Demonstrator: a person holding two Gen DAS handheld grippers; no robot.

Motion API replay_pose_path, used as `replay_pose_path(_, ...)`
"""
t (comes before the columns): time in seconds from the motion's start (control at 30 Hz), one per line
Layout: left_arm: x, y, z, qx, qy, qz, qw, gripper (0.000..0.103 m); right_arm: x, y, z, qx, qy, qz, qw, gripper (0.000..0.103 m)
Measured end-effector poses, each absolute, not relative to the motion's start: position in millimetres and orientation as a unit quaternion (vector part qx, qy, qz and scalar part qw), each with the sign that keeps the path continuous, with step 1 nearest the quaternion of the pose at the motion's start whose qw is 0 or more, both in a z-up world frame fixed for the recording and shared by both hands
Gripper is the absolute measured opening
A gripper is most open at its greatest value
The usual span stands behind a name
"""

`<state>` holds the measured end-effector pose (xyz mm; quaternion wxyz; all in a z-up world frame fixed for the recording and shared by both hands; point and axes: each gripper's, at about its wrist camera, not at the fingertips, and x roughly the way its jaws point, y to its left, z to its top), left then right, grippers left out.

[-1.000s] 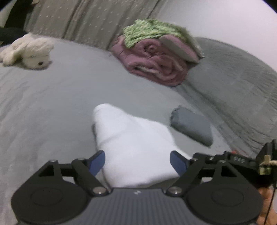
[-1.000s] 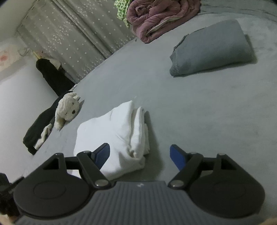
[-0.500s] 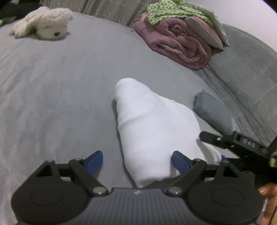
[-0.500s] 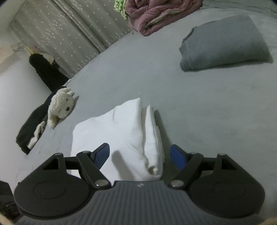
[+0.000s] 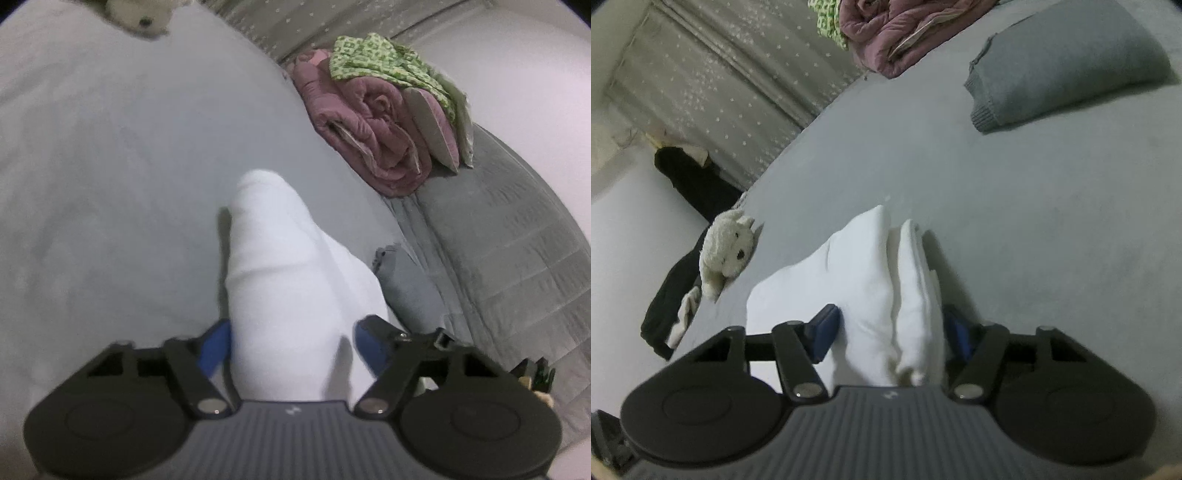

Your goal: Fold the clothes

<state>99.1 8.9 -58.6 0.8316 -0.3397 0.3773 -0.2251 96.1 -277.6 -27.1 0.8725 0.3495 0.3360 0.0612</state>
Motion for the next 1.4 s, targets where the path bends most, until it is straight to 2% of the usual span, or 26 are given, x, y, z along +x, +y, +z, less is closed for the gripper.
replay_pose_path(0.07, 97, 6, -56, -0.332, 0.377, -0.220, 0.837, 0.061, 93, -278, -26, 0.360, 0.336, 0.057, 0.868, 0.054)
replay_pose_path(0.13, 96, 7, -52, -0.335, 0.376, -0.220, 0.836, 0.056, 90, -280, -23, 0.372, 0.335, 0.060, 0.864, 0.052)
replay_pose_path(0.23, 92, 13, -42, -0.344, 0.378, -0.222, 0.830, 0.054, 83, -278, -15, 0.377, 0.341, 0.065, 0.859, 0.052)
replay_pose_path(0.43, 78, 26, -25, -0.334, 0.398, -0.224, 0.825, 0.054, 64, -269, -2, 0.360, 0.378, 0.075, 0.850, 0.051)
replay_pose_path(0.63, 61, 28, -23, -0.279, 0.439, -0.230, 0.823, 0.054, 46, -262, 7, 0.331, 0.408, 0.084, 0.846, 0.052)
replay_pose_path(0.77, 60, 28, -24, -0.262, 0.438, -0.230, 0.829, 0.056, 45, -259, 6, 0.301, 0.415, 0.079, 0.855, 0.058)
replay_pose_path(0.9, 65, 28, -25, -0.267, 0.420, -0.225, 0.838, 0.061, 47, -254, 11, 0.277, 0.404, 0.072, 0.869, 0.061)
replay_pose_path(1.0, 68, 29, -25, -0.271, 0.406, -0.221, 0.844, 0.066, 49, -243, 17, 0.231, 0.379, 0.056, 0.894, 0.061)
replay_pose_path(1.27, 82, 23, -37, -0.280, 0.389, -0.198, 0.855, 0.066, 48, -193, 23, 0.018, 0.280, 0.061, 0.958, 0.061)
replay_pose_path(1.4, 84, 17, -44, -0.279, 0.388, -0.193, 0.857, 0.066, 50, -177, 14, -0.021, 0.275, 0.102, 0.956, 0.061)
